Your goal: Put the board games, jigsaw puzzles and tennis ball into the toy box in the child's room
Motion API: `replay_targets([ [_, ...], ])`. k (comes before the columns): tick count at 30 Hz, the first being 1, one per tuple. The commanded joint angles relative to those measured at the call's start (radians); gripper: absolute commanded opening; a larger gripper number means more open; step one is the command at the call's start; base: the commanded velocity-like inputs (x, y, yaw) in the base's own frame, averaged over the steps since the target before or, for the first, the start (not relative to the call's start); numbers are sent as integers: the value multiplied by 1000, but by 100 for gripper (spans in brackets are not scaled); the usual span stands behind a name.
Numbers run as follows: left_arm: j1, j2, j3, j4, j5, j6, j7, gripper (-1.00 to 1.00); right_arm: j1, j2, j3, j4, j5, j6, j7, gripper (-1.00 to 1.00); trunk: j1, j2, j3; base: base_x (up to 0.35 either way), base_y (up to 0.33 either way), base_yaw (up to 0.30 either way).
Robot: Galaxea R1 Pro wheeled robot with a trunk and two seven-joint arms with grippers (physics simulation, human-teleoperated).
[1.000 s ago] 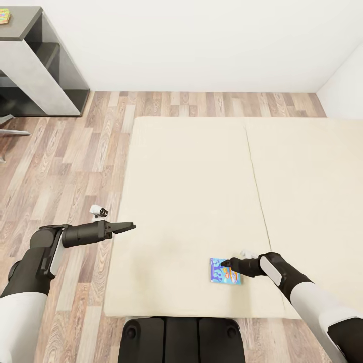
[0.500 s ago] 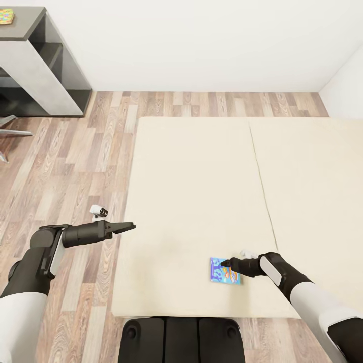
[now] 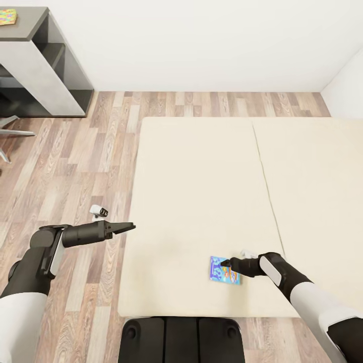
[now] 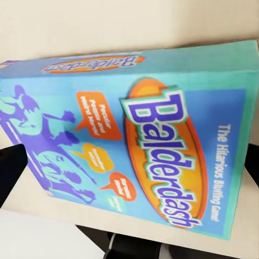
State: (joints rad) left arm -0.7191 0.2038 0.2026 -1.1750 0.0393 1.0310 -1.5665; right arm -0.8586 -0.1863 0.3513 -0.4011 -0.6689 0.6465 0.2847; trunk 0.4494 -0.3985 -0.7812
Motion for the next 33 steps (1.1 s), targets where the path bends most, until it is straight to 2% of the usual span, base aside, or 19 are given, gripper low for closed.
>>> replay_targets([
  [1,0,0,0,0,-1,11,-4,100,0,-1,4,-1,2,2,4,100,1,-2,-1,0,58,0],
  [33,0,0,0,0,-1,11,-4,100,0,-1,3,-1,2,2,4,100,1,-2,-1,0,96,0],
])
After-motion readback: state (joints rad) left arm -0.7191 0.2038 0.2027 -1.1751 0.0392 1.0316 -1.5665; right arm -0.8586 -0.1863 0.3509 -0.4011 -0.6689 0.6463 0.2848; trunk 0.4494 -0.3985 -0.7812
